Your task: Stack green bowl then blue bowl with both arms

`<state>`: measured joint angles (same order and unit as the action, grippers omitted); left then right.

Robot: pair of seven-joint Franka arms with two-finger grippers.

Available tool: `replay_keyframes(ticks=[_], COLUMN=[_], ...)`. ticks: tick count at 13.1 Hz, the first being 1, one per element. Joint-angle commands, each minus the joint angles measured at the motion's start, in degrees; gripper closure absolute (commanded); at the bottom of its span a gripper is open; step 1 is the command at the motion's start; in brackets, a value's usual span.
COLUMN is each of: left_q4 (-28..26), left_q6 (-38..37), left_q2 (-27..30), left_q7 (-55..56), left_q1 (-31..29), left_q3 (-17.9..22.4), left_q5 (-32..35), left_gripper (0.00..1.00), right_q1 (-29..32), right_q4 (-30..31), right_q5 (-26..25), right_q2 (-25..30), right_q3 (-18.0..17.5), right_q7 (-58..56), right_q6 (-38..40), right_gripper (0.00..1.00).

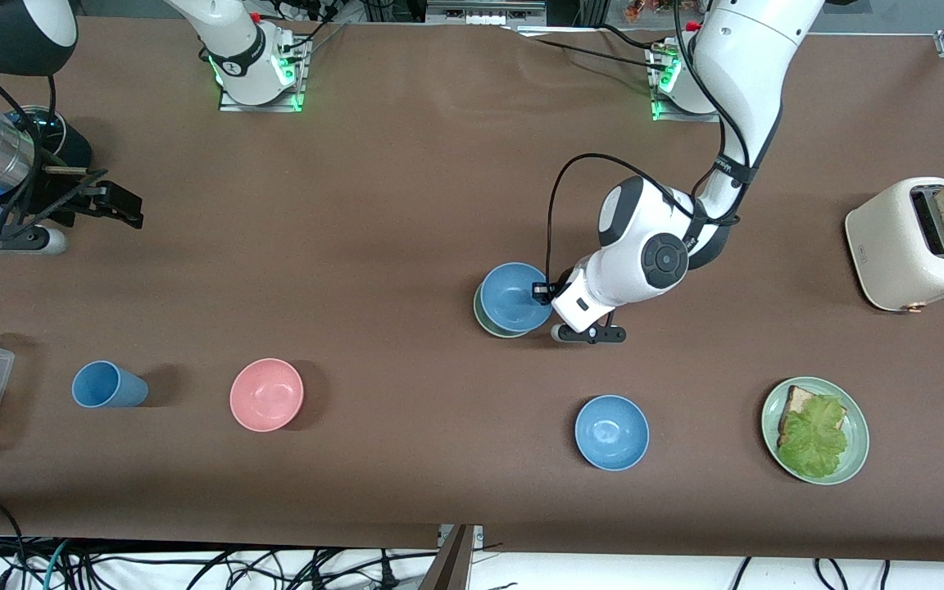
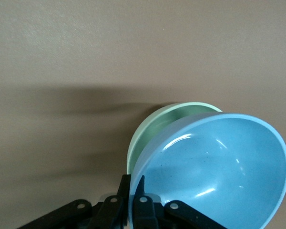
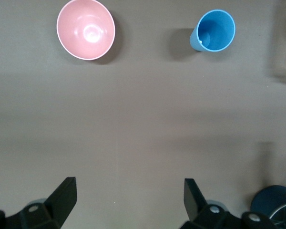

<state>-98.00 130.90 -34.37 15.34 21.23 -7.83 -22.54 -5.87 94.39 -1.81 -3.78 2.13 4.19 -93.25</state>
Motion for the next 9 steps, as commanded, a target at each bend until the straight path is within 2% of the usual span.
replay_keyframes(ticks=[1, 2, 3, 4, 5, 7, 9], left_q4=[0.1, 0.2, 0.2, 0.2, 0.2, 0.2, 0.1], left_q6=[0.6, 0.6, 0.6, 0.8, 1.9, 2.6, 1.7], left_q2=[0.1, 0.1, 0.0, 0.0, 0.0, 0.3, 3.5], left_q7=[0.7, 0.7, 0.7, 0.7, 1.1, 2.4, 2.5], left_q1=[1.1, 1.1, 1.1, 1.5, 2.7, 3.0, 2.2], left_q3=[0.6, 0.6, 0.6, 0.7, 0.8, 0.9, 1.5], left_q5=[-1.2, -1.3, -0.8, -0.3, -0.5, -0.4, -0.4], left_gripper=[1.0, 0.98, 0.74, 0.3, 0.25, 0.05, 0.01], right_q1=[1.1, 1.1, 1.2, 1.2, 1.1, 1.1, 0.4], right_q4=[-1.7, -1.7, -1.7, -1.7, -1.8, -2.2, -2.2], right_q5=[-0.6, -0.6, -0.6, -0.6, -0.6, -0.6, -0.1], right_q2=[-0.4, -0.4, -0.6, -0.6, -0.5, -0.4, -0.4], right_q3=[0.5, 0.6, 0.6, 0.6, 0.6, 0.5, -0.5], right_q7=[-0.9, -0.8, -0.8, -0.6, -0.6, -0.9, -1.0], right_q6=[2.1, 2.1, 2.1, 2.1, 2.1, 2.2, 2.2], right_gripper=[0.01, 0.01, 0.01, 0.01, 0.01, 0.01, 0.01])
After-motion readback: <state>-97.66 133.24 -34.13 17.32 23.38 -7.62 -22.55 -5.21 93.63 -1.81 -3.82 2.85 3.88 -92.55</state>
